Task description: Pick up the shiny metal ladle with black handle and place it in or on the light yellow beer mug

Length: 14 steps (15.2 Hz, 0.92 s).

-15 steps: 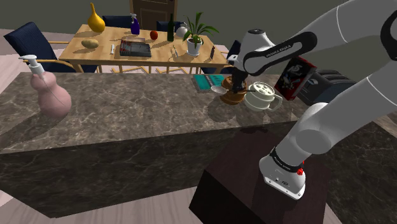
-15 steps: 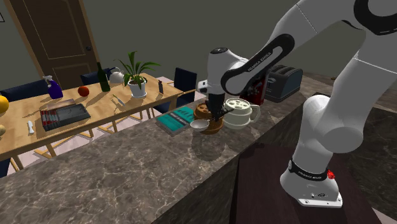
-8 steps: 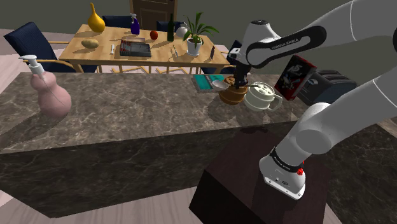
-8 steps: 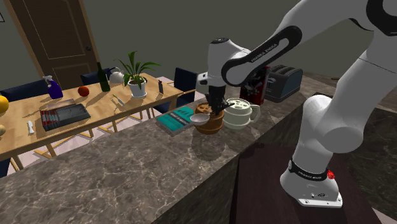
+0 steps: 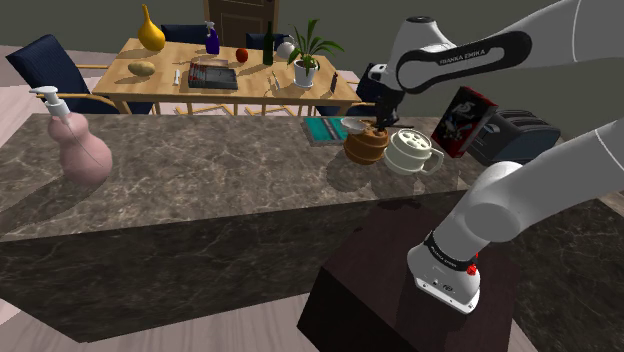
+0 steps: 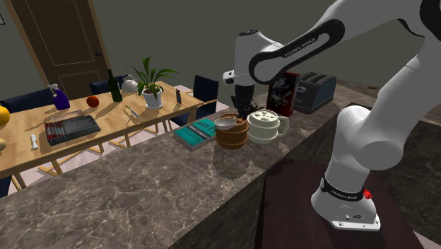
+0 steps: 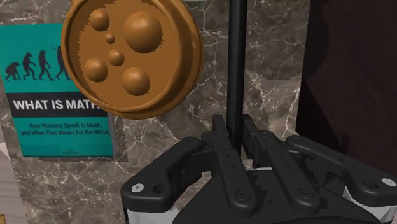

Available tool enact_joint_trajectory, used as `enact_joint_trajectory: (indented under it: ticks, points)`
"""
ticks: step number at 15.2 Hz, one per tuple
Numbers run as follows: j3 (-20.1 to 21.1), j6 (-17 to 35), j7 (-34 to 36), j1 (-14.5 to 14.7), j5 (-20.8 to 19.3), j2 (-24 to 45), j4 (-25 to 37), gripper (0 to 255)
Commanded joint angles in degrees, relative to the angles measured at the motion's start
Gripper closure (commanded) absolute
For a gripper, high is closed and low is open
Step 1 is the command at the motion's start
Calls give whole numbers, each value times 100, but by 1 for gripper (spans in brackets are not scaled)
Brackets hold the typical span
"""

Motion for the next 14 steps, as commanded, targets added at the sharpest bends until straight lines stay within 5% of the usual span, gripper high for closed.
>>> enact_joint_trajectory:
  ticks: [1,14]
  points:
    - [-181,-18,-256,-125,-83,-57,13,255]
    - [-1673,116,-2227,-872,-501,27,415,255]
